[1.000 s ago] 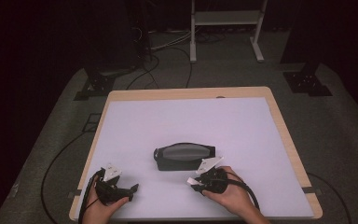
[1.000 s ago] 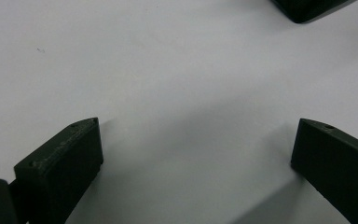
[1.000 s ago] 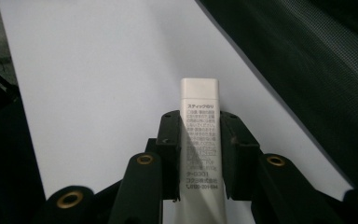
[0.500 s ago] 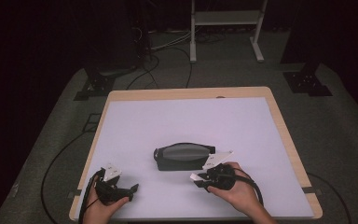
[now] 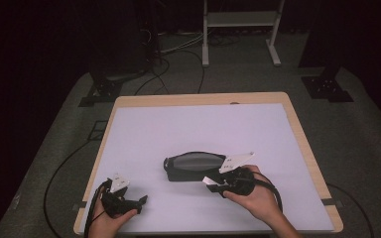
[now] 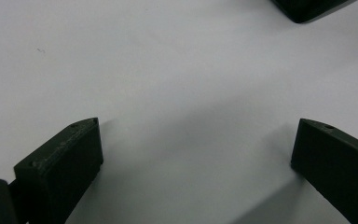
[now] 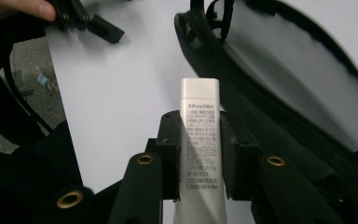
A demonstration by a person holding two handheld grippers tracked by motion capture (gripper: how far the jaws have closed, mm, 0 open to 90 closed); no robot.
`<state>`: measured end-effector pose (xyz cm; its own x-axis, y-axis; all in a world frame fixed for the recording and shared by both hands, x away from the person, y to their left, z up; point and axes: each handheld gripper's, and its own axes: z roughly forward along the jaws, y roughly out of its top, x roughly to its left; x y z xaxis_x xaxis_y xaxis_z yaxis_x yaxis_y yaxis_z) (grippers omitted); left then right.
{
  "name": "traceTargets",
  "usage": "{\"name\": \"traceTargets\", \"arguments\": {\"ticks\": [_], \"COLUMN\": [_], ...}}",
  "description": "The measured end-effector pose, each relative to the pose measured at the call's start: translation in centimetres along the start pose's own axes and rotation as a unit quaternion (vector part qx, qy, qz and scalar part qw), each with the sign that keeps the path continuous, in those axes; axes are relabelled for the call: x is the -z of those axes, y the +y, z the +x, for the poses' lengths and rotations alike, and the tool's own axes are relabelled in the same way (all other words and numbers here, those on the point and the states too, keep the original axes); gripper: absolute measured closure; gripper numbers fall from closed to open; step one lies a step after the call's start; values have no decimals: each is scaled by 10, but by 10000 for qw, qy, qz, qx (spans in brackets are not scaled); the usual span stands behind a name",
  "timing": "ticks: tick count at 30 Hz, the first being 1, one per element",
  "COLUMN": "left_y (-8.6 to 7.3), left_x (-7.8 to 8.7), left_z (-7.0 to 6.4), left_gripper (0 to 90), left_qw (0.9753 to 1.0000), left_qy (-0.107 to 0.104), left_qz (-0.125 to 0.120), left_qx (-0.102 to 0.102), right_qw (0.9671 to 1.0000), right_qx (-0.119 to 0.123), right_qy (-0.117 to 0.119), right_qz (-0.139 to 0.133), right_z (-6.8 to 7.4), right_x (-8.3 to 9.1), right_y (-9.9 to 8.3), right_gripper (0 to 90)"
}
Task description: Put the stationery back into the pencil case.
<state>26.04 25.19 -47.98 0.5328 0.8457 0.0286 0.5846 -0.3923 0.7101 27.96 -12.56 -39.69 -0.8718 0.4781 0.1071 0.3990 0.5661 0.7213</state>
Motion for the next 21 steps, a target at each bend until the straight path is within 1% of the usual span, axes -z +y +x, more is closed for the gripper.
{"name": "traceTargets", "arguments": {"ticks": [3, 8, 12, 13, 19, 21], "left_y": [0, 0, 0, 0, 0, 0], "left_x": [0, 0, 0, 0, 0, 0], "left_z": [0, 0, 0, 0, 0, 0], "left_gripper": [12, 12, 12, 12, 12, 12], "left_qw": [10000, 10000, 10000, 10000, 10000, 10000], "left_qy": [0, -3, -5, -5, -4, 2], "left_qz": [0, 4, 14, 14, -1, -11], "left_qx": [0, 1, -1, -1, 11, 21], "right_qw": [10000, 9999, 9999, 9999, 9998, 9998], "right_qx": [-10, 14, 38, 44, 126, 139], "right_qy": [17, 25, 25, 50, 86, 96], "right_qz": [-84, -124, -132, -144, -119, -109], "right_z": [-4, -12, -17, -21, -33, -34], "right_x": [4, 6, 6, 5, 0, -1], "right_y": [8, 16, 22, 25, 35, 36], "right_gripper": [704, 705, 705, 704, 704, 704]}}
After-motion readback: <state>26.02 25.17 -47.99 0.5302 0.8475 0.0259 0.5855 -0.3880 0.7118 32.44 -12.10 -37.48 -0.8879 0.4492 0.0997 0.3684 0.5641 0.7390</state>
